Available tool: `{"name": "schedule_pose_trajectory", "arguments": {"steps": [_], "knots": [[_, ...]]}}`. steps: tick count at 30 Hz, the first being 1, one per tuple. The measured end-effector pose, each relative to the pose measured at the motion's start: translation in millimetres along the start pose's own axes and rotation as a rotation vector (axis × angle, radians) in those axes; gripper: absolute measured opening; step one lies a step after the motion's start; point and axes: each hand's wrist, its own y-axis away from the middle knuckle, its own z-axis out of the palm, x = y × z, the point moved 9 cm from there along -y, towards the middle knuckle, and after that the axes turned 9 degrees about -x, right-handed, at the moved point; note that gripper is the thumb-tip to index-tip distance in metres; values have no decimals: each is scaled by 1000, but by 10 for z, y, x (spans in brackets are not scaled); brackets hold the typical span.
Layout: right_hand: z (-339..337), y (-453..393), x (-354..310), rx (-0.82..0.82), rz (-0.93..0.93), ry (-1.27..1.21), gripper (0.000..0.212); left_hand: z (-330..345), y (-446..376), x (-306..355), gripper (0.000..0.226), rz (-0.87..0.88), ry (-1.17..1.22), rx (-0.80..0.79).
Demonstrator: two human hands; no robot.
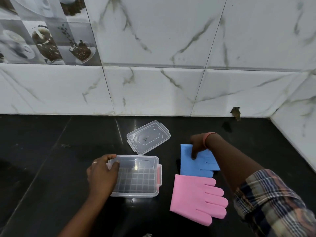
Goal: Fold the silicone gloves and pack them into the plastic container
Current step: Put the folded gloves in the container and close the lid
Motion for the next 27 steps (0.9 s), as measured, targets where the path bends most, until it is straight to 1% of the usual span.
{"name": "schedule_pose_trajectory", "arguments": {"steps": [3, 6, 9, 11, 13, 15, 16, 18, 21, 23, 25, 27], "knots": [[-242, 148, -68, 16, -94, -56, 43, -56, 40, 125, 22, 64, 40, 27], [-612, 344, -240, 123, -235, -158, 38, -109, 104, 385, 21, 152, 204, -1], [-922, 669, -672, 186, -359, -92, 43, -62, 103, 717, 27, 226, 340, -153], [-1010, 895, -1069, 151, -447, -72, 40, 5, 104, 990, 41, 246, 440, -322], [-994, 1063, -1495, 61, -523, -66, 38, 74, 106, 1171, 52, 179, 601, -515], [-871, 1156, -1886, -94, -595, -105, 42, 114, 132, 1198, 51, 86, 725, -683], [-796, 1159, -2027, -167, -618, -141, 44, 109, 153, 1163, 49, 53, 746, -731], [-663, 1087, -2169, -252, -633, -249, 45, 101, 181, 1018, 43, -2, 777, -766], [-495, 924, -2160, -277, -661, -492, 41, 82, 266, 766, 36, -81, 910, -750], [-330, 848, -2098, -310, -736, -676, 37, 124, 329, 604, 37, -133, 993, -765], [-151, 772, -2005, -331, -814, -889, 33, 182, 364, 421, 42, -223, 1052, -760], [28, 668, -1917, -341, -874, -1085, 44, 228, 383, 276, 42, -323, 1094, -738]]}}
